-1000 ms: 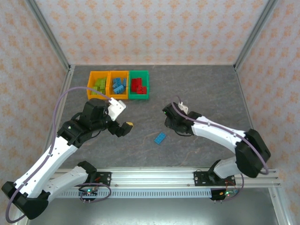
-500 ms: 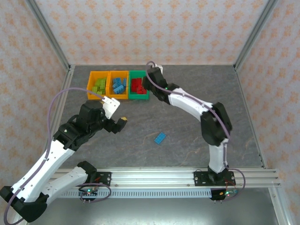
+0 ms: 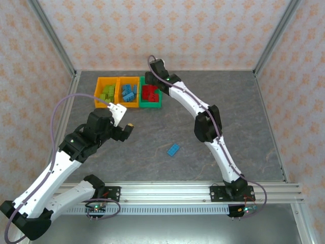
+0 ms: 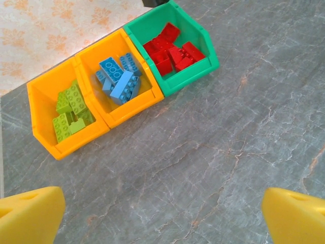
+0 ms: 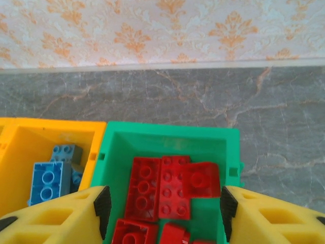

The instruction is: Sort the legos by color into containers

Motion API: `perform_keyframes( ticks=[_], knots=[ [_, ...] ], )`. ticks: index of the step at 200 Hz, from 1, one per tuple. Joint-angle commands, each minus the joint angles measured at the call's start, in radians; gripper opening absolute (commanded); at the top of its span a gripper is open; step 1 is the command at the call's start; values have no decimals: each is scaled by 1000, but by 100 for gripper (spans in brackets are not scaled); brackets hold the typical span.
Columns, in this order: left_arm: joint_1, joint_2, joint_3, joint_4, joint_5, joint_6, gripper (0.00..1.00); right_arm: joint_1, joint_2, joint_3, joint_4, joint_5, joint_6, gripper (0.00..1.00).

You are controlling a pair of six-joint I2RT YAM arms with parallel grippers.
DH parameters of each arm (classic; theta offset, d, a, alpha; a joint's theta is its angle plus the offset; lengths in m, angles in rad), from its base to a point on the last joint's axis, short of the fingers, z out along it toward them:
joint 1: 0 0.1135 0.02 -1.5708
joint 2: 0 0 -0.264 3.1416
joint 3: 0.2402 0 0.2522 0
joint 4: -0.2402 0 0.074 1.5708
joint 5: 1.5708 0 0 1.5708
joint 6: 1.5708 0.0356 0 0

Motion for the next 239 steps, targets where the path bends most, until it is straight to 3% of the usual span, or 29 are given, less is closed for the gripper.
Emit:
perform_keyframes(
  ticks=[1,36,61,101,131,184,215,239],
  knots=[
    [5,-17,8,-10,-65,-13,100,2,-146,-69,-80,-19,34,61],
    [12,21,-3,11,-65,-28,100,3,-494,-461,-5,-11,54,62],
    [12,95,36,7,-53,-143,98,3,-791,-786,52,-9,62,66],
    [-10,242,143,-11,247,-327,88,3,-1243,-1173,-81,-41,73,76],
    [-124,363,125,110,358,-471,84,3,-1511,-1317,-292,-29,174,83],
    [-366,748,238,128,305,-502,82,3,-1683,-1417,-511,-51,353,92],
    [-421,917,310,65,238,-479,81,3,-1698,-1465,-533,-27,399,95],
    [-425,996,314,66,248,-475,78,3,-1696,-1485,-500,-29,398,95]
  ],
)
